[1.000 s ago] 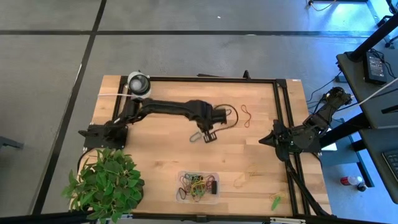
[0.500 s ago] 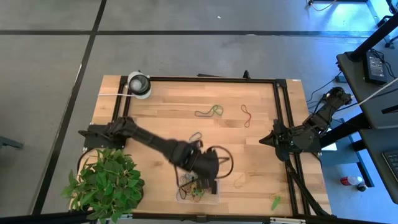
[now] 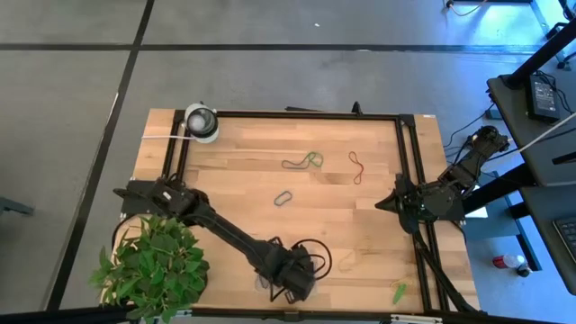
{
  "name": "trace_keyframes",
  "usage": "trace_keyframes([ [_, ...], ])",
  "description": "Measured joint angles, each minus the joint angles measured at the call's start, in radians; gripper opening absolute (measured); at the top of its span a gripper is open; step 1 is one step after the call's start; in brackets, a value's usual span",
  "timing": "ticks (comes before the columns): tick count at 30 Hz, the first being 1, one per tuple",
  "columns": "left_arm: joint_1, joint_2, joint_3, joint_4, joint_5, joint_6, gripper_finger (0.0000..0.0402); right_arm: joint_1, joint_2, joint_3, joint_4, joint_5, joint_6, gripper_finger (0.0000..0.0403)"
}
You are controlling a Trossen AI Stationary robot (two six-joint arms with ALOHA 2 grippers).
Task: Pick and place rubber bands into bin
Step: Put the green rubber band into the transparent bin, then put the red rubber band into the transparent bin
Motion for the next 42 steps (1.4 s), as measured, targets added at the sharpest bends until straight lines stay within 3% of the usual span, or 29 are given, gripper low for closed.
trace_keyframes([
  [5,0.013,0.043,0.0,0.077,0.074,-0.012,0.0015,0.0,0.0,0.0,-0.002,-0.011,0.0,0.0006],
  [12,0.041,0.037,0.0,0.085,0.09,-0.023,0.0102,0.0,0.0,0.0,-0.006,-0.01,0.0,0.0006],
  [17,0.078,-0.008,0.0,0.086,0.099,0.013,0.0156,0.0,0.0,0.0,-0.006,-0.01,0.0,0.0006],
  [22,0.124,-0.083,0.0,0.084,0.126,0.104,0.0172,0.0,0.0,0.0,-0.005,-0.01,0.028,0.0007],
  [29,0.196,-0.173,0.001,0.006,0.151,0.375,0.0135,0.0,0.0,0.0,0.023,-0.002,0.075,0.0007],
  [35,0.256,-0.181,-0.005,-0.109,0.176,0.696,0.0018,-0.003,0.012,0.0,0.077,0.127,0.073,0.0004],
  [42,0.4,-0.214,-0.195,0.03,0.2,0.983,0.0002,-0.084,0.184,0.0,0.108,0.128,0.169,0.0002],
])
